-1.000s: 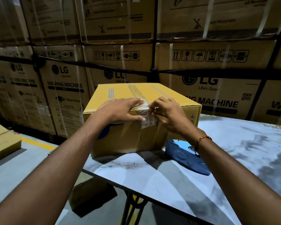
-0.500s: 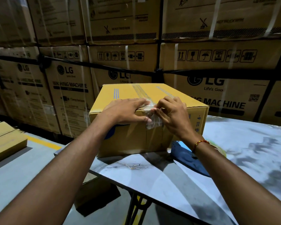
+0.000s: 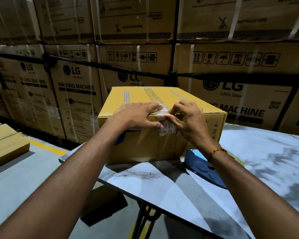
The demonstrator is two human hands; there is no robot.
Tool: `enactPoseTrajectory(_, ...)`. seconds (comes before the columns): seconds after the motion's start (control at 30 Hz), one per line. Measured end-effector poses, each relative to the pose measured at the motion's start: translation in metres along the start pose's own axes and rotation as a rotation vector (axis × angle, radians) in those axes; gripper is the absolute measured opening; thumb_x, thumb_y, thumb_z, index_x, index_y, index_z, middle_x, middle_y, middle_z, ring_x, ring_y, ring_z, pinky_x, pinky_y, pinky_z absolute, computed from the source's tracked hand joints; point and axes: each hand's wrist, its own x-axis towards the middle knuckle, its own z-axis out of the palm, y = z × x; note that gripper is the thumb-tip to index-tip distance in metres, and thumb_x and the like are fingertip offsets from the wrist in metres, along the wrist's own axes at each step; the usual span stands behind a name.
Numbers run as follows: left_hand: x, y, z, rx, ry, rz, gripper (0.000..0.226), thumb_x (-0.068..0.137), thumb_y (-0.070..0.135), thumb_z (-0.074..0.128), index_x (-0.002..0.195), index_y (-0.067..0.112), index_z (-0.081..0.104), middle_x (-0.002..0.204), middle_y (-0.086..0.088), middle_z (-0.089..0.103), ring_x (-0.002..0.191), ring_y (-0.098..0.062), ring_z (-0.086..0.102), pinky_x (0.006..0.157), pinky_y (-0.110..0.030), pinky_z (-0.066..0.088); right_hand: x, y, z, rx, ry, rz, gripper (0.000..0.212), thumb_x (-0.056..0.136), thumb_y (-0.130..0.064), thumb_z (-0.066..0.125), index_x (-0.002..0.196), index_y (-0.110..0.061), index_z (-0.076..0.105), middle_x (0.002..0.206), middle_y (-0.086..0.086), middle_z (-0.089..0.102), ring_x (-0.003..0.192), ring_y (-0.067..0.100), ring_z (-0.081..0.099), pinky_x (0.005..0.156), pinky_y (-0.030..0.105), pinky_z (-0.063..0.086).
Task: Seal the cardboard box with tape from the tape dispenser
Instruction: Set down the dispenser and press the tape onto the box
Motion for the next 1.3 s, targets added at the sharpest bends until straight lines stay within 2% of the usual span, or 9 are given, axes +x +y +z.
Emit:
enactPoseTrajectory(0.13, 0.000, 0.001, 0.000, 0.005, 0.001, 0.002, 0.075, 0.088, 0.070, 0.051, 0.154, 0.041, 0.027, 0.161, 0.011, 0.037, 0.141, -0.023, 0.045, 0.101, -0.044, 0.045, 0.000, -0.003, 0.005, -0.048, 0.056, -0.021, 0.048, 0.088, -0.066, 0.044, 0.085, -0.021, 0.061, 0.090, -0.002, 0.060, 0.086, 0.020, 0.046, 0.072, 0.037, 0.030)
enactPoseTrajectory(0.37, -0.002, 0.001, -0.002, 0.005, 0.004, 0.005, 0.074, 0.090, 0.066, 0.052, 0.155, 0.040, 0.027, 0.161, 0.012, 0.037, 0.142, -0.021, 0.043, 0.102, -0.041, 0.042, 0.001, -0.002, 0.015, -0.172, 0.121, -0.053, 0.043, 0.092, -0.062, 0.051, 0.083, -0.020, 0.050, 0.086, 0.001, 0.056, 0.082, 0.023, 0.045, 0.072, 0.035, 0.022)
enactPoseTrajectory(0.53, -0.002, 0.002, -0.002, 0.000, -0.010, 0.001, 0.078, 0.088, 0.071, 0.049, 0.155, 0.041, 0.026, 0.162, 0.012, 0.035, 0.143, -0.021, 0.041, 0.104, -0.042, 0.042, 0.000, 0.007, 0.010, -0.157, 0.088, -0.184, 0.042, 0.095, -0.058, 0.047, 0.087, -0.017, 0.051, 0.088, 0.004, 0.056, 0.080, 0.023, 0.043, 0.071, 0.035, 0.029)
enactPoseTrajectory(0.6, -0.002, 0.003, -0.003, -0.002, -0.012, 0.002, 0.079, 0.087, 0.073, 0.048, 0.156, 0.041, 0.025, 0.162, 0.013, 0.033, 0.143, -0.021, 0.041, 0.103, -0.042, 0.042, -0.002, 0.012, 0.006, -0.133, 0.046, -0.216, 0.043, 0.095, -0.059, 0.046, 0.090, -0.017, 0.053, 0.091, 0.004, 0.058, 0.082, 0.021, 0.042, 0.072, 0.033, 0.027)
enactPoseTrajectory(0.9, -0.001, 0.001, -0.002, 0.009, -0.002, 0.013, 0.070, 0.092, 0.061, 0.053, 0.154, 0.040, 0.028, 0.161, 0.012, 0.036, 0.141, -0.021, 0.043, 0.100, -0.041, 0.043, 0.005, 0.001, 0.012, -0.165, 0.120, -0.134, 0.051, 0.088, -0.068, 0.055, 0.080, -0.018, 0.048, 0.080, 0.000, 0.050, 0.077, 0.021, 0.041, 0.069, 0.038, 0.033)
enactPoseTrajectory(1.07, 0.000, -0.001, -0.001, -0.014, 0.004, 0.014, 0.068, 0.091, 0.060, 0.054, 0.152, 0.041, 0.031, 0.158, 0.012, 0.041, 0.138, -0.021, 0.047, 0.097, -0.043, 0.045, 0.008, -0.008, 0.015, -0.224, 0.132, -0.109, 0.055, 0.087, -0.072, 0.053, 0.080, -0.018, 0.045, 0.080, 0.004, 0.050, 0.077, 0.024, 0.041, 0.067, 0.040, 0.032)
enactPoseTrajectory(1.2, 0.000, 0.000, -0.001, -0.010, 0.004, 0.013, 0.069, 0.091, 0.061, 0.054, 0.152, 0.042, 0.030, 0.159, 0.012, 0.040, 0.139, -0.021, 0.046, 0.096, -0.042, 0.044, 0.008, -0.002, 0.012, -0.220, 0.094, -0.179, 0.051, 0.088, -0.069, 0.053, 0.084, -0.018, 0.047, 0.084, 0.005, 0.052, 0.079, 0.025, 0.044, 0.068, 0.036, 0.029)
enactPoseTrajectory(1.3, 0.000, 0.001, -0.001, -0.013, 0.001, 0.010, 0.070, 0.090, 0.065, 0.053, 0.152, 0.041, 0.030, 0.159, 0.012, 0.040, 0.139, -0.022, 0.046, 0.097, -0.042, 0.044, 0.009, 0.001, 0.007, -0.192, 0.025, -0.204, 0.050, 0.090, -0.067, 0.050, 0.086, -0.018, 0.047, 0.086, 0.004, 0.052, 0.080, 0.023, 0.042, 0.069, 0.037, 0.033)
